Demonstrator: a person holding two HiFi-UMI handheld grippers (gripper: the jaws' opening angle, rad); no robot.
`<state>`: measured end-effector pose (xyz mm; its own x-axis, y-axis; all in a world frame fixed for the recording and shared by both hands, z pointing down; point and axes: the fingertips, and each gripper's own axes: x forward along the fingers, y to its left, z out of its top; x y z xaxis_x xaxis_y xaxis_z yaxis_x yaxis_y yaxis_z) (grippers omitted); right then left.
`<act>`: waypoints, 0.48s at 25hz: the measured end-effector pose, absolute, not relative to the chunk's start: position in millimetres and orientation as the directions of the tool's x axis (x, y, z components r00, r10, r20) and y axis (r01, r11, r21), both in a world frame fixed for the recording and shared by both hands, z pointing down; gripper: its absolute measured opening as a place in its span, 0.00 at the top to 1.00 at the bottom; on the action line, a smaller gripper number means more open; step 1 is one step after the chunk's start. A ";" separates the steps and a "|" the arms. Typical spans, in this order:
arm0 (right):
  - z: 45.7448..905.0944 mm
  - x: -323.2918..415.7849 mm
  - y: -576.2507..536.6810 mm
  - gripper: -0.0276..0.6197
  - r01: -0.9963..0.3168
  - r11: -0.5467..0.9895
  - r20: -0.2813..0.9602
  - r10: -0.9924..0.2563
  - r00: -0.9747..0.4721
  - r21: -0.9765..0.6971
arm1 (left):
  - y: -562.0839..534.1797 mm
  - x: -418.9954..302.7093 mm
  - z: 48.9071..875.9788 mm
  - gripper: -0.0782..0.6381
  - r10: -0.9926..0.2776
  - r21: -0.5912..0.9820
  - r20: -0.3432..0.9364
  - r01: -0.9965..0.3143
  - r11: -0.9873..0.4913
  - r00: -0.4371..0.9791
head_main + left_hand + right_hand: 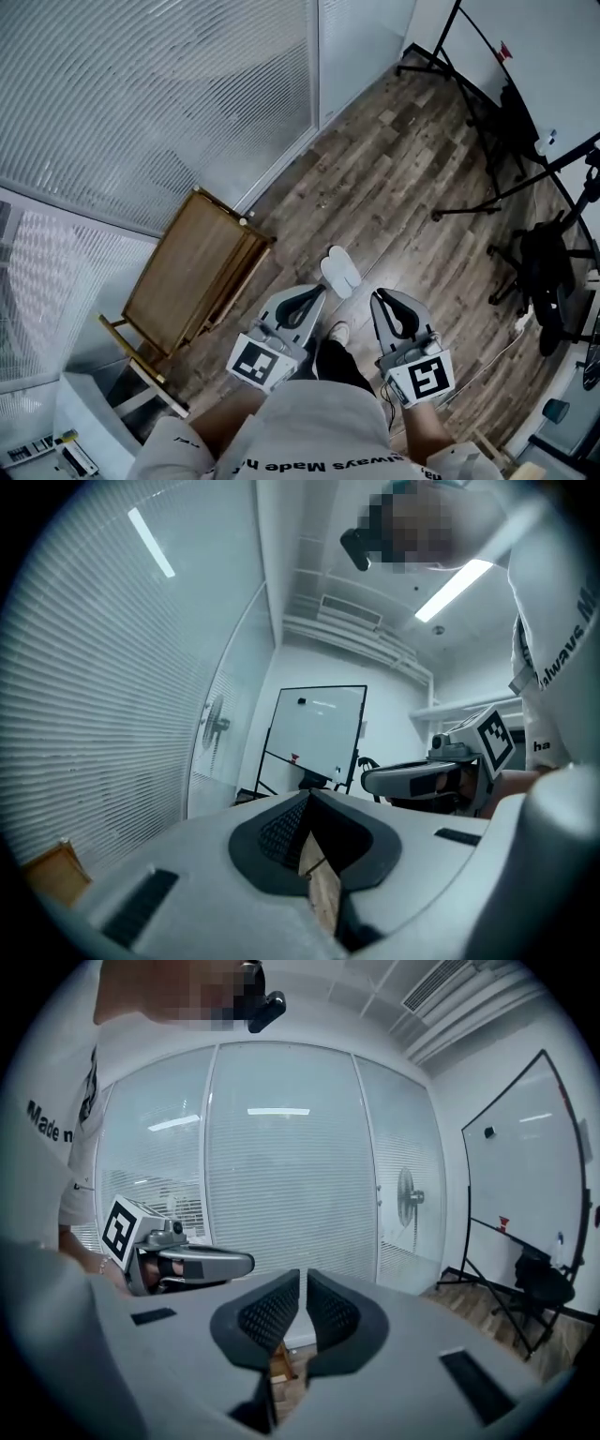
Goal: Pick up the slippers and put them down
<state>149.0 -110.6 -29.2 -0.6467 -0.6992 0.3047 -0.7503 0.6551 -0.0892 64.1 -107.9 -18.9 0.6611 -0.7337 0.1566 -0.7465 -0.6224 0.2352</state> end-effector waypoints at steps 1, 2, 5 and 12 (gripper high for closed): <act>-40.8 147.9 -109.6 0.91 -0.749 0.658 0.297 -0.701 -0.649 -0.083 | -106.7 64.3 -31.2 0.87 -0.736 0.223 0.142 -0.746 -0.627 0.662; -52.4 147.2 -108.2 0.91 -0.746 0.661 0.287 -0.702 -0.652 -0.079 | -104.8 65.2 -43.8 0.87 -0.736 0.214 0.130 -0.744 -0.633 0.664; -84.9 144.9 -104.9 0.91 -0.736 0.675 0.248 -0.705 -0.664 -0.055 | -97.9 67.0 -78.5 0.87 -0.737 0.192 0.101 -0.740 -0.644 0.668; -140.3 154.8 -98.0 0.91 -0.726 0.685 0.213 -0.702 -0.679 -0.059 | -90.6 70.8 -133.8 0.87 -0.766 0.146 0.087 -0.769 -0.623 0.637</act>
<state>154.8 -98.0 -140.3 -0.6795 -0.7022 0.2127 -0.7263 0.6848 -0.0594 70.8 -90.6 -133.8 0.6370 -0.7660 0.0866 -0.7687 -0.6229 0.1455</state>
